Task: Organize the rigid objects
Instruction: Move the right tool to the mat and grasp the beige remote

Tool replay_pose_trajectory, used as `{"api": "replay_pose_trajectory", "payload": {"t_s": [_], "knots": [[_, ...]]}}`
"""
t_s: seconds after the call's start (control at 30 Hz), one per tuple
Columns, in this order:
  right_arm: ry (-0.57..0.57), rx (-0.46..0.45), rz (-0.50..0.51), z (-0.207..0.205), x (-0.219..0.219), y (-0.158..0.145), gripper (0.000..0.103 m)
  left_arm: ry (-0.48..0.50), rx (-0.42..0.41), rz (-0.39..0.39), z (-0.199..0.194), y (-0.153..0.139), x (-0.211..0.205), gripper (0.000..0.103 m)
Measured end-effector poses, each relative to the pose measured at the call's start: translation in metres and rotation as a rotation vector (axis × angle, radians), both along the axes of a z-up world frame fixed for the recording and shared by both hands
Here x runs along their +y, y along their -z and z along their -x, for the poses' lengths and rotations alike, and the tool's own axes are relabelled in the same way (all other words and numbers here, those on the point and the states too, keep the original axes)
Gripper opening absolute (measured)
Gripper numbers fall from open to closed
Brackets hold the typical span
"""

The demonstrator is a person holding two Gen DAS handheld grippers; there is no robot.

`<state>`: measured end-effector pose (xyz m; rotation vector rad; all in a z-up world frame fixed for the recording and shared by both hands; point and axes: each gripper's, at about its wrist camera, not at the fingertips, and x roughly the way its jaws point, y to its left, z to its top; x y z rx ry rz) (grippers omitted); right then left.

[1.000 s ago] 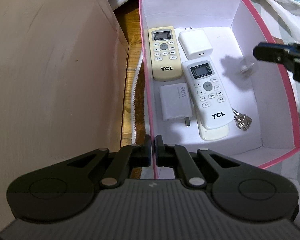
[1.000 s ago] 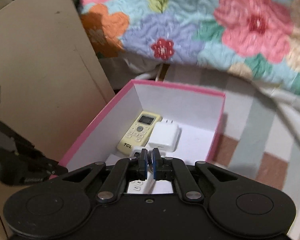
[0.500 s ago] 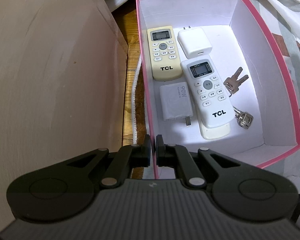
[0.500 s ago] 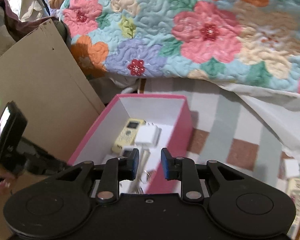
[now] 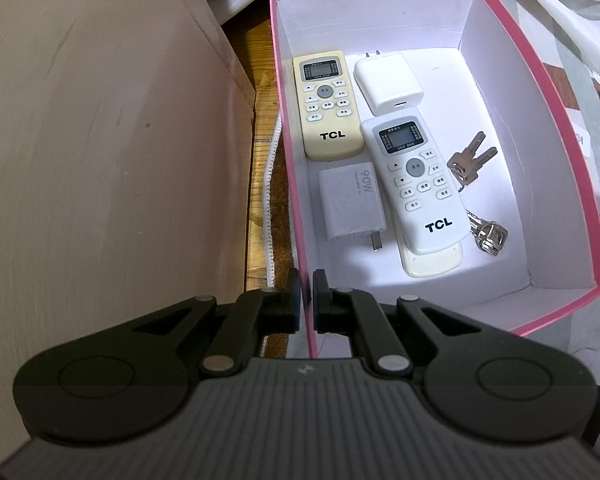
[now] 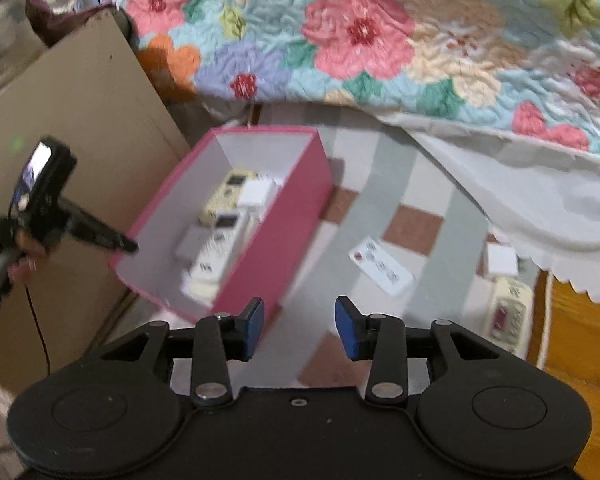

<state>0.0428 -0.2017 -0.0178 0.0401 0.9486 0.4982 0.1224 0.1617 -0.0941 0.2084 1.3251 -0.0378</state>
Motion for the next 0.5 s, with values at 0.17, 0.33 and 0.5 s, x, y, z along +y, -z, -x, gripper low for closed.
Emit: {"api": "replay_pose_trajectory", "payload": {"t_s": [0.17,0.33,0.5], "knots": [[0.037,0.000,0.067,0.008,-0.027,0.014,0.058,0.001,0.001,0.001,0.001,0.000,0.000,0.005],[0.099,-0.016,0.142,-0.002,-0.046,0.037,0.067,0.004,0.013,-0.004,0.001,0.005,0.000,0.005],[0.204,-0.003,0.206,-0.025,-0.068,0.079,0.069,0.006,0.018,-0.007,0.001,0.007,0.001,0.005]]}}
